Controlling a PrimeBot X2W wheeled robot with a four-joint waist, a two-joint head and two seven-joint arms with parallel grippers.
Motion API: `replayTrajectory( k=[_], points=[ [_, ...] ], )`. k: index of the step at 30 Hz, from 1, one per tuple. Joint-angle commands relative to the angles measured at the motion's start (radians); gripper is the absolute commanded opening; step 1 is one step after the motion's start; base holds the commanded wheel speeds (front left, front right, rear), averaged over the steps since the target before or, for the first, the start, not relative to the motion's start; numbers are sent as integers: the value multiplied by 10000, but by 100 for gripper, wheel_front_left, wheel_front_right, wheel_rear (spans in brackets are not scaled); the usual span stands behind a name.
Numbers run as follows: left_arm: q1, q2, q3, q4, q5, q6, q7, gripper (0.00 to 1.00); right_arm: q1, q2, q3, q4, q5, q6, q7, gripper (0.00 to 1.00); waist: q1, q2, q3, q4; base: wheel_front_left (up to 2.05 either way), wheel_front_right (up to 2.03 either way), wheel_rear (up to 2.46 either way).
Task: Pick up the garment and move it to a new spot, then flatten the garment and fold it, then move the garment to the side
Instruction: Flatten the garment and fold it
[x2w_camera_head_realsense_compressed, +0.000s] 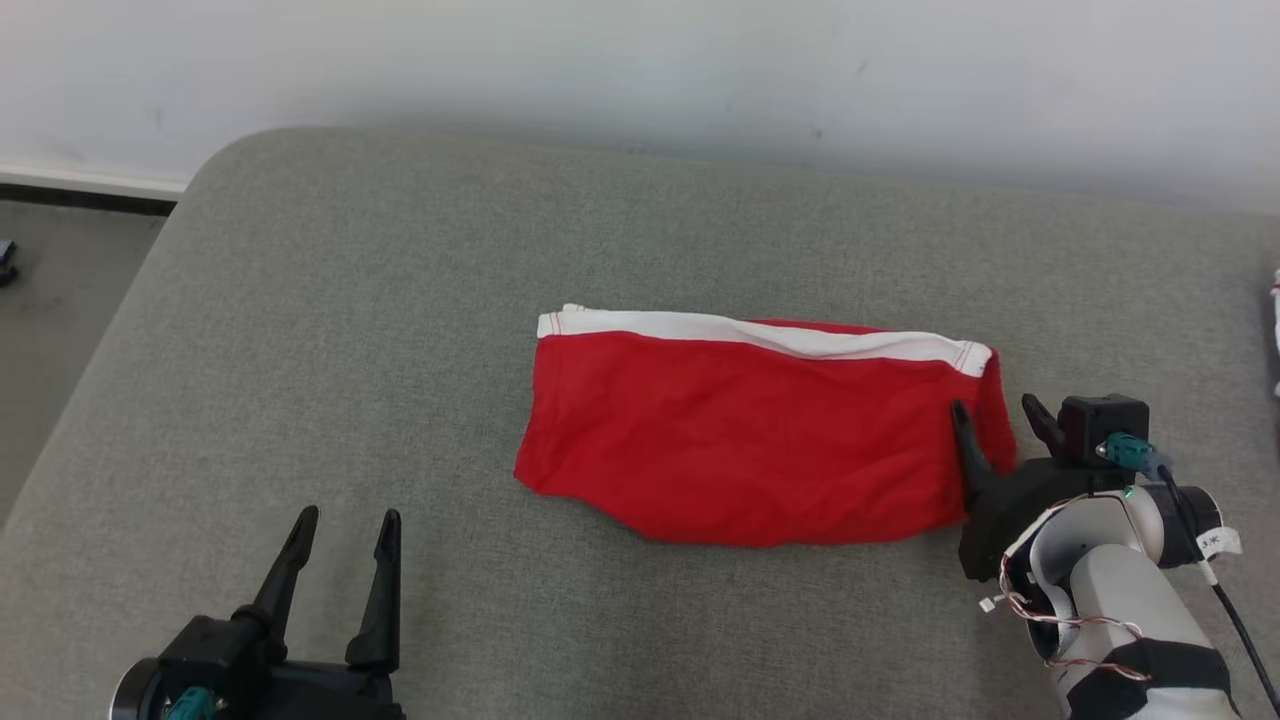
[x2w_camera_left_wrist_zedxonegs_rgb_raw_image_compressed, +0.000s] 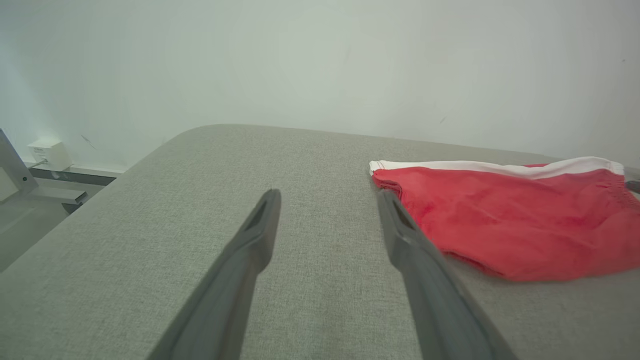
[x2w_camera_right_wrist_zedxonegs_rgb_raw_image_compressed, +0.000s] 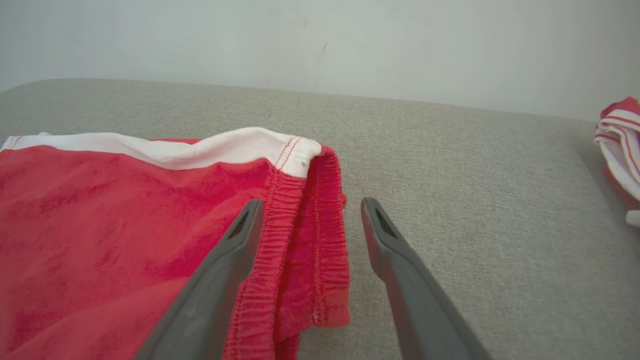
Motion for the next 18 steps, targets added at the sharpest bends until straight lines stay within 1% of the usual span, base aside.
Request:
replayTrajectory(
  k=[1,7,12,14,15,16,17,18],
  points=[
    [-195,-72,73,47,101,-52,-19,100,-322,-58,-83,524,-152,-29,-109,100,-2,-2,500,412,0,0,0],
    [-445,-196,241,219,203,-193,-19,100,-1031,-46,-518,2140,-334,-29,-507,100,-2,-2,653,495,0,0,0],
    [-538,-329,369,251,309,-236,-19,100,-1308,70,-749,3172,-492,-29,-669,100,-2,-2,696,456,0,0,0],
    [-552,-377,412,270,333,-265,-19,100,-1446,233,-700,3495,-229,-29,-769,100,-2,-2,716,435,0,0,0],
    [-570,-399,432,283,326,-281,-19,100,-1534,306,-670,3646,-96,-27,-788,48,-2,-2,729,422,0,0,0],
    [-588,-415,447,294,319,-297,-19,100,-1647,365,-612,3780,42,-12,-821,13,-2,-2,741,407,0,0,0],
    [-598,-425,455,309,338,-285,-19,100,-1744,406,-564,3860,199,-7,-892,0,-2,-2,750,394,0,0,0],
    [-605,-439,462,332,356,-284,-19,100,-1831,406,-498,3961,285,-7,-943,0,-2,-2,746,376,0,0,0]
  ],
)
